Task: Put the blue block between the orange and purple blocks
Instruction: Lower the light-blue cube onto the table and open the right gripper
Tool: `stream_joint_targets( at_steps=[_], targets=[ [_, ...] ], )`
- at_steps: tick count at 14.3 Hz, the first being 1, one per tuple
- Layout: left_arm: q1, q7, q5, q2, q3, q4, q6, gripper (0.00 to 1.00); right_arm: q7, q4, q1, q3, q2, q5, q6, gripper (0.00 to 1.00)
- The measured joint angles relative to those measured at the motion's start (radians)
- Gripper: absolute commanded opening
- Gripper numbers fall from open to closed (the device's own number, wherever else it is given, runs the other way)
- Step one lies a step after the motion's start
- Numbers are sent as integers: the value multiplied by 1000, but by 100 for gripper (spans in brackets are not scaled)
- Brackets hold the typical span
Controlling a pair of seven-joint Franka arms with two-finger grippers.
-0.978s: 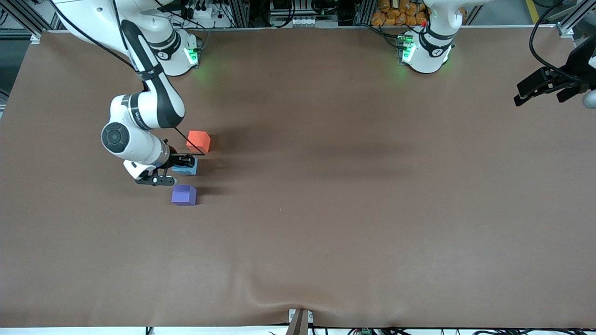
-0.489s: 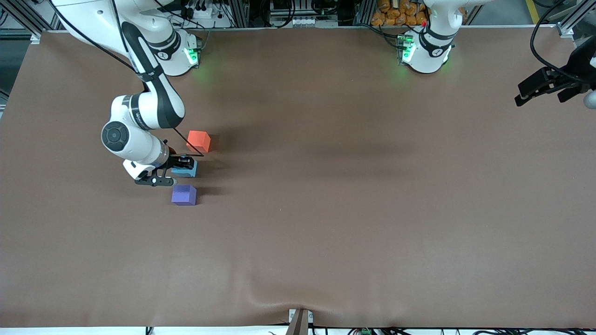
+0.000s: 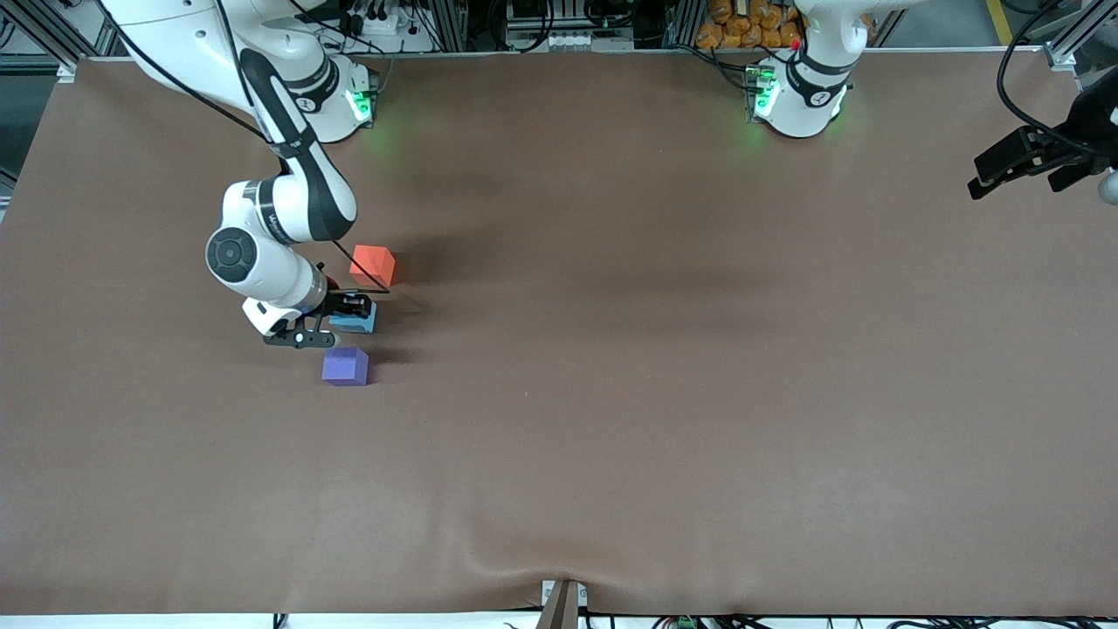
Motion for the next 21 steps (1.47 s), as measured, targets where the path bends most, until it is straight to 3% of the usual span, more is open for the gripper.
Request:
stream_joint_targets(
  at_steps=[10,12,13,14,18,21],
  targets=[
    [0,12,1,0,1,2,-4,100,5,-11,21,2,9,45,20,2],
    [1,12,1,0,2,9,-4,100,5,-12,26,1,10,50,22,29],
    [1,12,1,0,2,12,-4,100,5,-12,25,1,10,52,22,89],
    [1,12,1,0,2,15,-4,100,5,-12,23,0,10,53,22,100],
    [0,12,1,0,-3,22,-5,100,6,-9,14,-6,12,53,11,100],
    [-1,12,1,-2,-11,24,-45,100,5,99,13,-7,5,53,-156,100]
  ],
)
